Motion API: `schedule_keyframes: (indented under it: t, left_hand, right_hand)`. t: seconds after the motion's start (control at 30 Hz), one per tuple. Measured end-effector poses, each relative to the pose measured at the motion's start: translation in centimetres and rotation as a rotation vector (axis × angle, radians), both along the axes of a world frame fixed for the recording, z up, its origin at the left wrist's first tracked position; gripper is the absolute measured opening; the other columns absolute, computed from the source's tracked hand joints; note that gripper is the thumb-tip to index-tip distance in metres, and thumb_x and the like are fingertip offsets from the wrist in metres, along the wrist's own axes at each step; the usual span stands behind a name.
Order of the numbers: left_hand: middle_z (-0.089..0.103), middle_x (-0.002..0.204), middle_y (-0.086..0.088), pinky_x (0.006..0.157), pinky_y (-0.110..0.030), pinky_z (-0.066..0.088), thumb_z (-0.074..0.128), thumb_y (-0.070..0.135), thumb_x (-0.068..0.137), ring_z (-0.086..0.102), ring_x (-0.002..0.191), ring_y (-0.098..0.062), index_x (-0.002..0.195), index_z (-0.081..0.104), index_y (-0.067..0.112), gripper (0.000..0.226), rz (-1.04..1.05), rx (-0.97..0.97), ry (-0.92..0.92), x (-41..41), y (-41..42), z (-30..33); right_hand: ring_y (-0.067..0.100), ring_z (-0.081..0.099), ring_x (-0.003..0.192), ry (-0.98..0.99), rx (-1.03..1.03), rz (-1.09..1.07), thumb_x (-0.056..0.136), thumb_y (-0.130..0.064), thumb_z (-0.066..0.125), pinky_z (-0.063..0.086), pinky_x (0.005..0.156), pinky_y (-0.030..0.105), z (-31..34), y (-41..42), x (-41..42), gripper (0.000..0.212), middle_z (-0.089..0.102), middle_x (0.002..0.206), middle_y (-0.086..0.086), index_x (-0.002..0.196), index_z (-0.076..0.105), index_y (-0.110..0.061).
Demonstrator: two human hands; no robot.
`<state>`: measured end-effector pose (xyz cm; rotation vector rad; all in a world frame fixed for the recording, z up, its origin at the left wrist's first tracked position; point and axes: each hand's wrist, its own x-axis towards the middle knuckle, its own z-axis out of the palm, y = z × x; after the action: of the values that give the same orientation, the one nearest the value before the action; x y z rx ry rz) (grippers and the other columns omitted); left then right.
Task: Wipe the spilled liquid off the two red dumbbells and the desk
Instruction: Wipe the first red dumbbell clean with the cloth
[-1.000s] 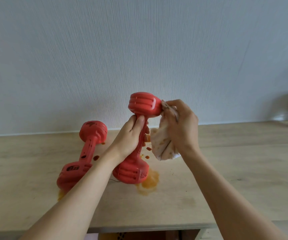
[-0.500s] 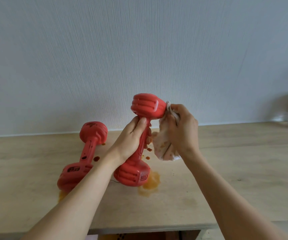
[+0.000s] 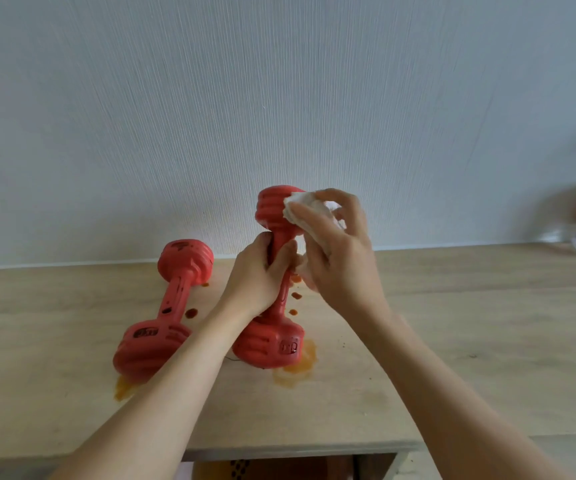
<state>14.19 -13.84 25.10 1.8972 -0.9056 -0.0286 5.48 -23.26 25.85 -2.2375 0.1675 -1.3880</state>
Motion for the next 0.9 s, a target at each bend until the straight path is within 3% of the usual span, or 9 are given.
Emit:
schedule_keyframes:
  t: [0.1,0.17,0.27,0.37,0.57,0.63,0.73,0.9]
  left_hand:
    - [0.070,0.079,-0.001,0.058,-0.025,0.053,0.047,0.033,0.095,0.067,0.061,-0.012,0.095,0.057,0.015,0.021,-0.057,-0.029,0.042,-0.1,0.2,-0.2]
    - [0.069,0.075,0.000,0.057,-0.023,0.053,0.047,0.032,0.095,0.066,0.058,-0.011,0.094,0.057,0.014,0.020,-0.072,-0.026,0.052,0.0,0.2,-0.1]
    - [0.065,0.070,0.005,0.047,-0.011,0.044,0.043,0.031,0.097,0.063,0.053,-0.004,0.088,0.055,0.015,0.022,-0.027,0.039,0.019,0.3,0.1,-0.2]
    - [0.064,0.069,0.006,0.048,-0.010,0.040,0.042,0.031,0.097,0.061,0.053,-0.001,0.087,0.056,0.014,0.024,-0.011,0.071,-0.017,0.3,-0.1,-0.3]
    - [0.064,0.065,0.006,0.048,-0.015,0.046,0.047,0.028,0.096,0.063,0.050,-0.005,0.081,0.055,0.018,0.020,-0.132,-0.034,0.117,0.1,0.5,-0.3]
    - [0.065,0.065,0.006,0.049,-0.016,0.047,0.046,0.029,0.096,0.064,0.051,-0.005,0.084,0.056,0.016,0.021,-0.120,-0.027,0.123,0.2,0.3,-0.3]
    - [0.067,0.067,0.003,0.054,-0.024,0.053,0.043,0.032,0.097,0.065,0.053,-0.008,0.087,0.056,0.015,0.023,-0.100,-0.034,0.152,0.3,0.3,-0.4]
    - [0.066,0.073,-0.007,0.060,-0.041,0.055,0.046,0.030,0.095,0.065,0.058,-0.020,0.093,0.056,0.009,0.024,-0.157,-0.068,0.191,0.0,0.6,-0.4]
  right_hand:
    - [0.020,0.055,0.103,-0.016,0.170,0.028,0.090,-0.001,0.054,0.049,0.088,0.031,-0.5,-1.5,-0.2,0.035,0.049,0.120,0.007,0.117,0.066,-0.020]
    - [0.021,0.055,0.104,-0.009,0.206,0.015,0.092,-0.005,0.053,0.050,0.086,0.036,-0.3,-1.4,-0.2,0.032,0.051,0.118,0.008,0.118,0.065,-0.020]
    - [0.031,0.052,0.100,0.006,-0.022,-0.025,0.084,0.002,0.053,0.048,0.079,0.032,0.3,0.5,0.3,0.040,0.053,0.119,0.010,0.115,0.067,-0.019]
    - [0.032,0.048,0.097,0.049,-0.151,-0.064,0.079,0.003,0.052,0.044,0.076,0.030,-0.3,0.4,0.7,0.045,0.053,0.121,0.011,0.115,0.067,-0.020]
    - [0.018,0.056,0.109,0.019,0.295,0.025,0.095,-0.010,0.052,0.046,0.092,0.029,-1.6,-2.4,0.3,0.031,0.054,0.120,0.003,0.122,0.063,-0.020]
    - [0.020,0.054,0.111,0.018,0.258,0.014,0.094,-0.010,0.052,0.046,0.093,0.031,-1.3,-1.8,0.4,0.033,0.053,0.123,0.003,0.123,0.062,-0.021]
    - [0.020,0.048,0.108,0.071,0.087,-0.024,0.089,-0.002,0.051,0.038,0.090,0.022,-1.2,-0.4,0.5,0.044,0.049,0.127,0.002,0.125,0.060,-0.024]
    - [0.009,0.059,0.101,0.114,0.425,0.043,0.098,-0.019,0.048,0.045,0.086,0.013,-1.6,-2.3,0.0,0.028,0.058,0.111,-0.004,0.123,0.061,-0.020]
